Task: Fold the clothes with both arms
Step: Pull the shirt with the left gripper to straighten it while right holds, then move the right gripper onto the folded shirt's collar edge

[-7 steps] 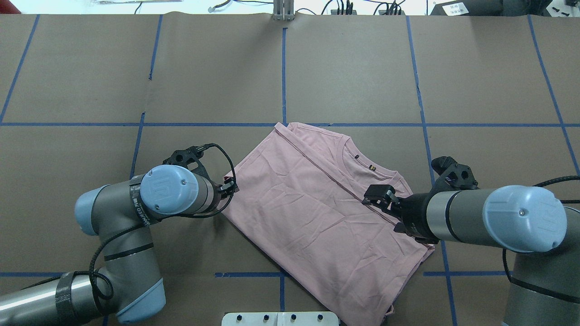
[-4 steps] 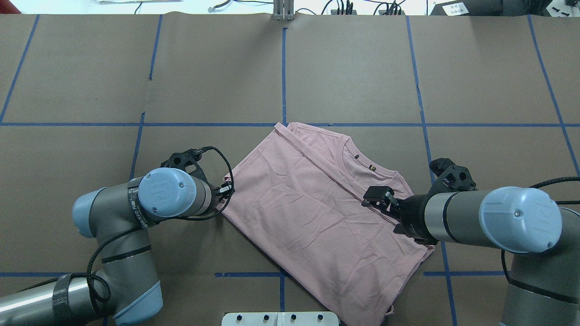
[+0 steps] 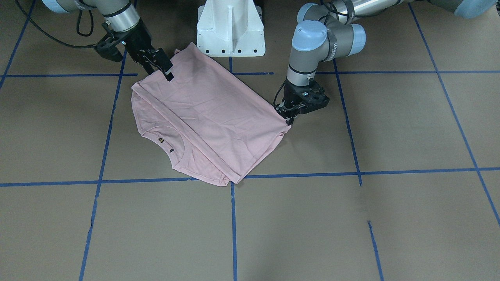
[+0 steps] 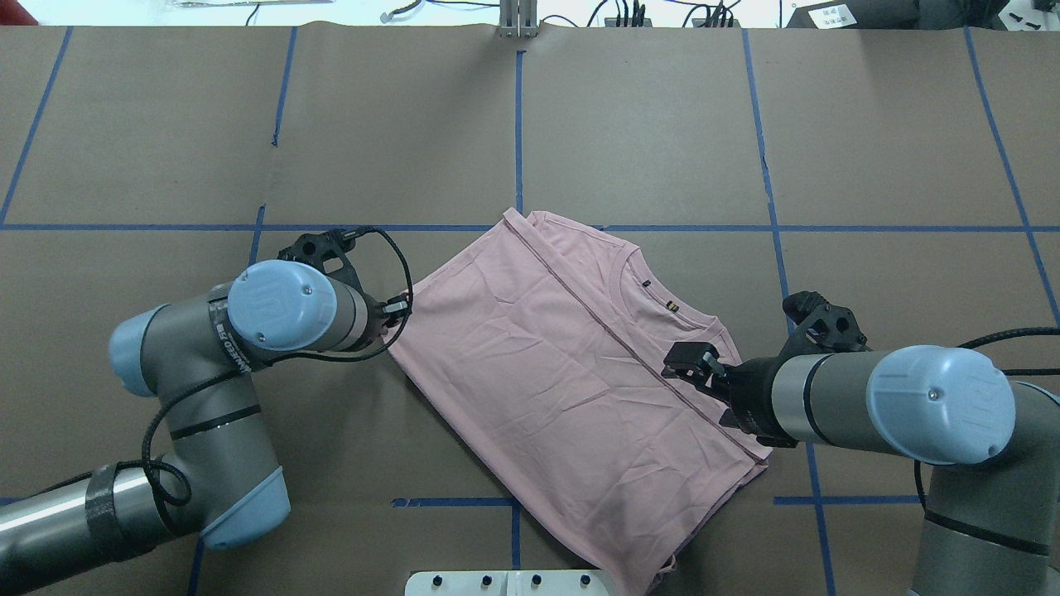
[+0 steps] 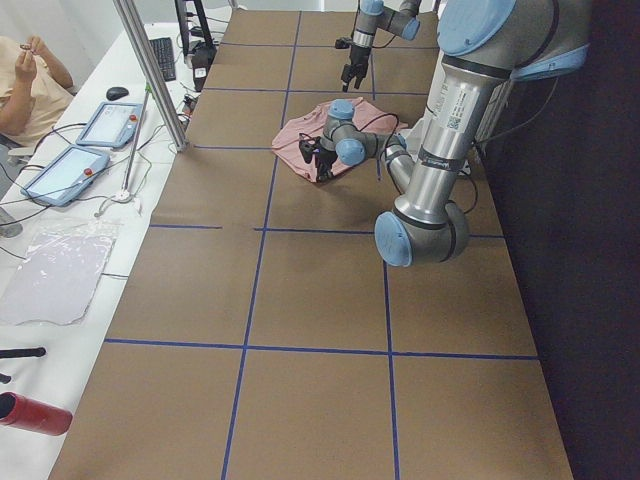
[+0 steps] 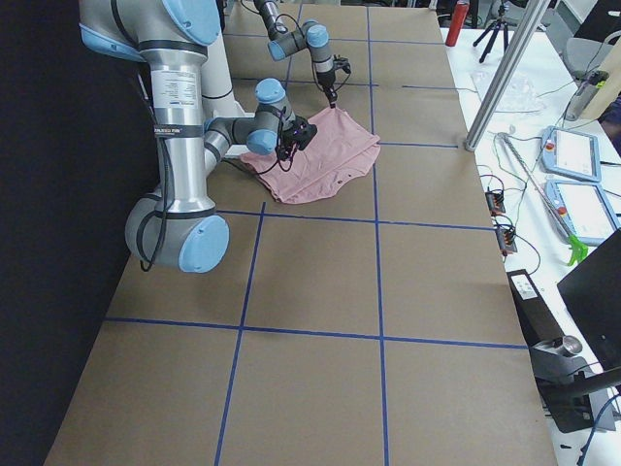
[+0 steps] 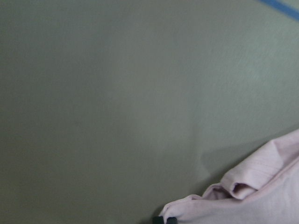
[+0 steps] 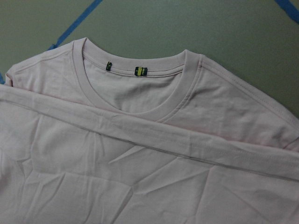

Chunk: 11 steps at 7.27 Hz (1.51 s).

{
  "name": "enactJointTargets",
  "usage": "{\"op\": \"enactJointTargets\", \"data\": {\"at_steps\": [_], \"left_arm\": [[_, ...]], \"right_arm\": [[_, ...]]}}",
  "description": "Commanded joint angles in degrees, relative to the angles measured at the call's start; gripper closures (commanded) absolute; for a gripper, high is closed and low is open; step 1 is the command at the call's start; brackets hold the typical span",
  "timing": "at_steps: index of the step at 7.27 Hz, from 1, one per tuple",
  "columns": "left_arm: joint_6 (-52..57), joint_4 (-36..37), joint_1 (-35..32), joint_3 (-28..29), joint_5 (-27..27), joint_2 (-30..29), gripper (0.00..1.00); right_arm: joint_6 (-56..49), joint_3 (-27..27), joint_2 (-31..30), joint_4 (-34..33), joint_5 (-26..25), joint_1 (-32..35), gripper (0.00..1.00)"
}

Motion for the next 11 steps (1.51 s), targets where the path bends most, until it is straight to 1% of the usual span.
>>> {"op": "enactJointTargets", "data": {"at_steps": [1,2,3,4,5,6,7,8,9,10,11], "left_arm": [[6.64,-4.1,-8.32,5.35,-0.07,-4.82,1.0],[6.48,-10.83,-11.06,17.23,-0.07,-11.9,1.0],[6.65,-14.99,-13.35,27.88,0.01,-18.06,1.0],[7.87,-20.08,-15.2,37.29,0.1,-22.56,1.0],[8.41,-25.35,-17.04,44.35,0.19,-24.78,1.0],[9.98,-26.79,-17.41,44.94,0.19,-24.71,0.65],[9.65,-26.63,-17.42,42.68,-0.07,-24.1,0.42],[9.64,-25.93,-17.42,34.05,-0.51,-18.96,0.41],[9.64,-24.36,-17.33,25.0,-0.6,-12.65,0.41],[9.64,-22.26,-17.24,22.56,-0.6,-11.54,0.41],[9.56,-21.37,-16.98,22.1,-0.6,-11.53,0.41]], "right_arm": [[-0.03,0.05,0.01,0.09,0.01,0.01,0.0],[-0.12,0.05,-0.16,0.0,-0.08,-0.08,0.0],[-0.12,0.05,-0.17,0.0,0.01,0.01,0.0],[-0.12,0.05,0.01,0.09,0.01,-0.16,0.0],[-0.03,-0.13,1.05,0.09,0.01,-0.25,0.0],[-0.03,-1.35,2.98,0.0,0.01,-0.86,0.0],[0.06,-4.58,6.57,-0.17,-0.17,-1.39,0.0],[0.32,-9.48,11.82,-1.13,-1.39,-1.92,0.0],[0.76,-13.19,17.71,-6.28,-4.27,-3.32,0.0],[1.37,-16.97,22.55,-9.9,-5.52,-4.11,0.0],[4.68,-22.49,26.51,-9.76,-5.79,-4.21,0.05]]}}
